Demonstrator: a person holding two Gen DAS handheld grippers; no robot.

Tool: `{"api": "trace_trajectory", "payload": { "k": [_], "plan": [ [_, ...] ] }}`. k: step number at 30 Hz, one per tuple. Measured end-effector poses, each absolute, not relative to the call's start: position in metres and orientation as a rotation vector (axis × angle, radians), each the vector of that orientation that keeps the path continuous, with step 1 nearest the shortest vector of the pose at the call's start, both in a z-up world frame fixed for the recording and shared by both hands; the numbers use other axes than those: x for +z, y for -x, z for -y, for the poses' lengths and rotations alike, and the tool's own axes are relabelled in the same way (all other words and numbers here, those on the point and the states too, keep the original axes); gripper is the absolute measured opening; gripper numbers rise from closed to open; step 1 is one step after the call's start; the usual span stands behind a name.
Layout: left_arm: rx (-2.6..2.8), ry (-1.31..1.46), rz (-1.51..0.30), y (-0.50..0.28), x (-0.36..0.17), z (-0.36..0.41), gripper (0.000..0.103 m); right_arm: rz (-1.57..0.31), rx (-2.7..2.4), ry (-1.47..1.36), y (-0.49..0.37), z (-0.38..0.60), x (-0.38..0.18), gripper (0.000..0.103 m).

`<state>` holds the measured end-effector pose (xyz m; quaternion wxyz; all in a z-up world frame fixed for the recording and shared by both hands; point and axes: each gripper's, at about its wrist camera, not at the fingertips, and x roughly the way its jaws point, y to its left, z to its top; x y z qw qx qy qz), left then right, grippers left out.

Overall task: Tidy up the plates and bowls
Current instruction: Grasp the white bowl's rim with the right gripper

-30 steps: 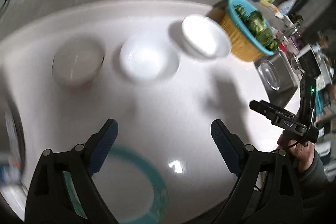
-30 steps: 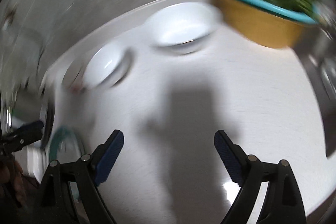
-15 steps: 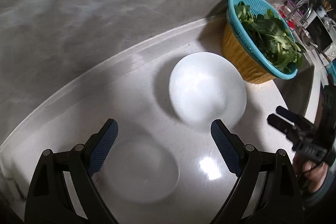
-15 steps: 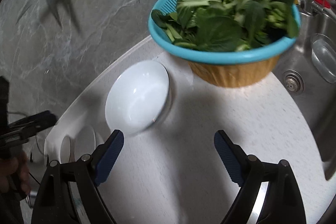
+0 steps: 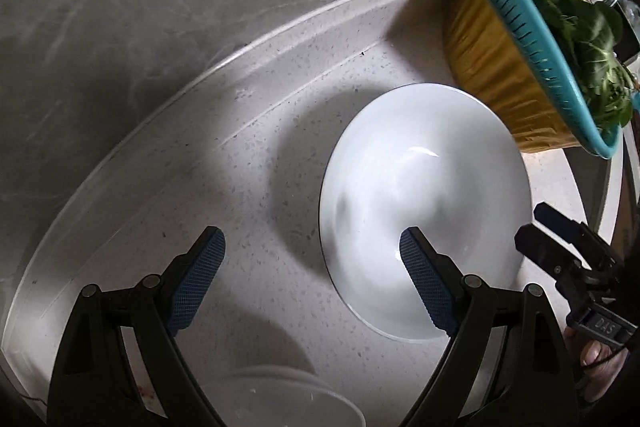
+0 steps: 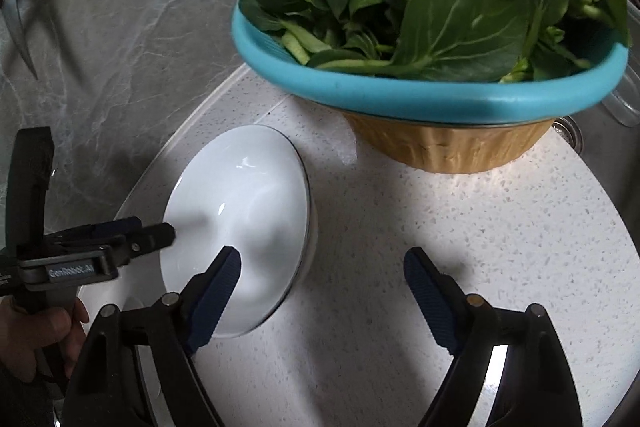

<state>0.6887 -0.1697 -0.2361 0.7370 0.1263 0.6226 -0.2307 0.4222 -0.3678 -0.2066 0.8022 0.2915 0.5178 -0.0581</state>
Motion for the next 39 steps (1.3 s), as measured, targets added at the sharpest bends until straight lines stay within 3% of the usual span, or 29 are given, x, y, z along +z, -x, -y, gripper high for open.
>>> {"api": "trace_trajectory", "payload": {
  "k": [2, 4, 6, 10, 12, 14, 16, 21, 39],
  "plan": [
    [-0.51, -0.279, -1.372, -0.691, -0.243, 0.172, 0.081, -1.118, -0.128, -0.631, -0.425, 0.366, -0.212, 0.082],
    [-0.518, -0.29, -1.385, -0.696, -0.251, 0.179, 0.063, -1.123, -0.131, -0.621, -0.427, 0.362, -0.216, 0.078],
    [-0.527, -0.311, -1.394, -0.697, -0.257, 0.183, 0.052, -1.132, -0.139, -0.63, -0.428, 0.363, -0.221, 0.077],
    [-0.539, -0.329, -1.404, -0.697, -0.265, 0.188, 0.039, -1.136, -0.163, -0.651, -0.436, 0.36, -0.231, 0.073],
    [-0.539, -0.331, -1.407, -0.698, -0.268, 0.189, 0.031, -1.146, -0.162, -0.655, -0.441, 0.358, -0.238, 0.066],
    [-0.543, -0.329, -1.406, -0.698, -0.269, 0.188, 0.029, -1.143, -0.153, -0.646, -0.445, 0.356, -0.241, 0.056],
    [-0.541, -0.334, -1.409, -0.699, -0.271, 0.188, 0.015, -1.144, -0.136, -0.658, -0.449, 0.354, -0.244, 0.049],
    [-0.528, -0.34, -1.398, -0.694, -0.271, 0.187, 0.014, -1.114, -0.113, -0.605, -0.454, 0.342, -0.236, 0.018],
    [-0.549, -0.319, -1.362, -0.645, -0.24, 0.183, 0.011, -1.12, -0.119, -0.577, -0.423, 0.351, -0.211, 0.014]
  ]
}}
